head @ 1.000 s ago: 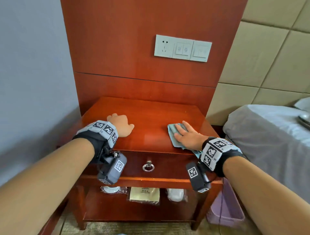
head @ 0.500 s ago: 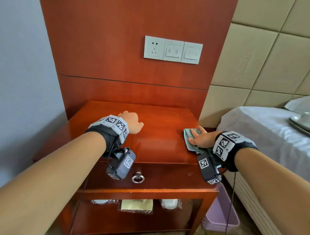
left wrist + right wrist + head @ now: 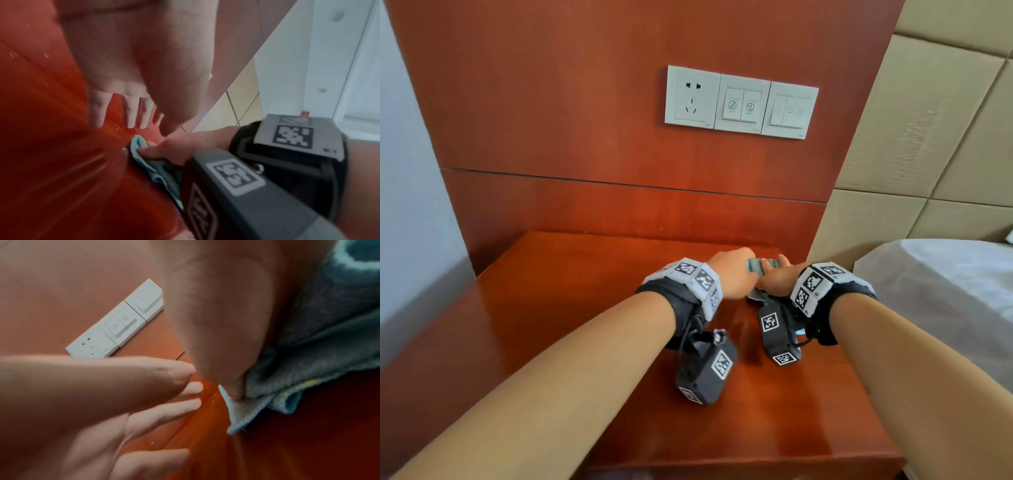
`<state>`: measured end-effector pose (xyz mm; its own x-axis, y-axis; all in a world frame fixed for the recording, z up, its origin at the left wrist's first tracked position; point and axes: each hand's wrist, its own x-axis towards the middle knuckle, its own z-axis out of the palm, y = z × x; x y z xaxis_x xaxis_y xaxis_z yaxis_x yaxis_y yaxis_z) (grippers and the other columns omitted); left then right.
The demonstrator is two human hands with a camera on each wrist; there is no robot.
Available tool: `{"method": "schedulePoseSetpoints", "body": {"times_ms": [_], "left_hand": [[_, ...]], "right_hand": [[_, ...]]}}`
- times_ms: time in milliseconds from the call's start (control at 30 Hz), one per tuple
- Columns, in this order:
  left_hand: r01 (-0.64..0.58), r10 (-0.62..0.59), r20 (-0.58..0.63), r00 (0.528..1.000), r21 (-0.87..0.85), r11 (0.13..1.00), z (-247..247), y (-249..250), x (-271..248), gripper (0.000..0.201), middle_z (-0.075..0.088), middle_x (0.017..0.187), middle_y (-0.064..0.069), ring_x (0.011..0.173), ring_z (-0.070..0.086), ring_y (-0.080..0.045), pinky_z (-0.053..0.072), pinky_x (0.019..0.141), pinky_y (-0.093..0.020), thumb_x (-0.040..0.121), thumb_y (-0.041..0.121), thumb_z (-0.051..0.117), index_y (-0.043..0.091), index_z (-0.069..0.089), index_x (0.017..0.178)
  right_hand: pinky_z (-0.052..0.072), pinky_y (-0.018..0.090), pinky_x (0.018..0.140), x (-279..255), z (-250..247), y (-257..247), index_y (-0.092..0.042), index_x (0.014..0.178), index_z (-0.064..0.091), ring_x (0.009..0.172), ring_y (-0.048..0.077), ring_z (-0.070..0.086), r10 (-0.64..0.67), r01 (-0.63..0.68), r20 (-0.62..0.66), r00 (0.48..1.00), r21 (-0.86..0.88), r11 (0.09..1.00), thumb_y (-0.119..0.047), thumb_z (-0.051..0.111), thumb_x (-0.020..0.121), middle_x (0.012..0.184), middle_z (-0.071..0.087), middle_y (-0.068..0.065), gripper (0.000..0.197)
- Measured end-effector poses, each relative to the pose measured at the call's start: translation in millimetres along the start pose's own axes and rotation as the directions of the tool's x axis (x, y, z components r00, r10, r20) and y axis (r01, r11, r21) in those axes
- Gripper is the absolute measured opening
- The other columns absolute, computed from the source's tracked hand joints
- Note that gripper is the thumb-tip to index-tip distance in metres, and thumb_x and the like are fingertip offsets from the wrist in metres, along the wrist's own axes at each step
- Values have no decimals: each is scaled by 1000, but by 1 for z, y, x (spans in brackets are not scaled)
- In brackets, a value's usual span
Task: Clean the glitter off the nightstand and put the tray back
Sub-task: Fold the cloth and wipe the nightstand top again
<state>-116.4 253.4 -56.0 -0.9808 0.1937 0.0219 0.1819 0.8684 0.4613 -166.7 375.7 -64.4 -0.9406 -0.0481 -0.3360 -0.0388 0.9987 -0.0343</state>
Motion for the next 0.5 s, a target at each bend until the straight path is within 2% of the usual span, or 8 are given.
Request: {"method": "schedulePoseSetpoints", "body": {"times_ms": [67,100,167,233,300,367,433,500], "left_hand": [[-27,28,38,999,-41,999,6,4,24,21,67,106,-9,94,63,-29,49,70,-34,94,16,44,10,60,107],[-40,43,61,997,-43,998,8,4,34,19,68,99,-9,90,64,-30,47,65,-34,92,12,43,10,60,100],[-70,72,86,994,-21,997,9,1,48,20,68,104,-10,96,64,-32,49,69,-35,90,9,43,11,59,100],[-80,75,104,992,43,996,8,-3,58,28,64,120,-9,108,60,-31,50,83,-36,92,10,44,16,59,115],[-90,82,97,992,72,993,7,-9,68,36,62,125,-7,114,57,-30,49,94,-38,92,12,46,19,57,125],[-84,78,85,993,68,994,7,-13,77,34,64,121,-7,110,59,-29,49,95,-41,90,17,50,18,56,123],[-57,52,82,995,60,997,5,-14,82,33,64,115,-8,100,60,-29,51,88,-39,89,21,53,16,55,121],[-43,38,70,997,75,996,5,-12,85,36,64,114,-9,101,60,-30,50,85,-38,89,26,55,12,54,123]], "right_hand": [[6,45,119,13,-7,2,-15,154,10,148,35,4,-29,28,-28,999,-6,1000,-35,32,102,161,-1,14,60],[6,45,119,20,-9,3,-16,154,11,148,35,4,-25,25,-27,999,-16,1000,-34,32,102,161,-1,13,59],[6,47,119,38,-14,6,-17,154,9,148,35,2,-3,3,-25,1000,-16,1000,-38,30,102,161,-3,12,61],[4,47,119,47,-19,6,-15,154,9,149,34,0,-1,1,-25,1000,-24,1000,-37,29,102,162,-3,12,60],[2,44,119,51,-25,2,-9,154,10,149,32,0,-7,7,-14,1000,-8,1000,-30,27,104,161,-1,13,56],[5,41,121,55,-32,-4,-4,153,10,149,30,4,-46,47,-33,998,43,998,-25,26,105,161,4,15,54],[14,38,120,62,-37,-6,-4,153,12,148,29,15,-34,39,-67,997,72,997,-25,28,105,159,14,16,55],[23,40,118,60,-40,0,-5,151,21,143,30,28,-29,44,-111,993,136,990,-23,36,103,155,27,17,54]]}}
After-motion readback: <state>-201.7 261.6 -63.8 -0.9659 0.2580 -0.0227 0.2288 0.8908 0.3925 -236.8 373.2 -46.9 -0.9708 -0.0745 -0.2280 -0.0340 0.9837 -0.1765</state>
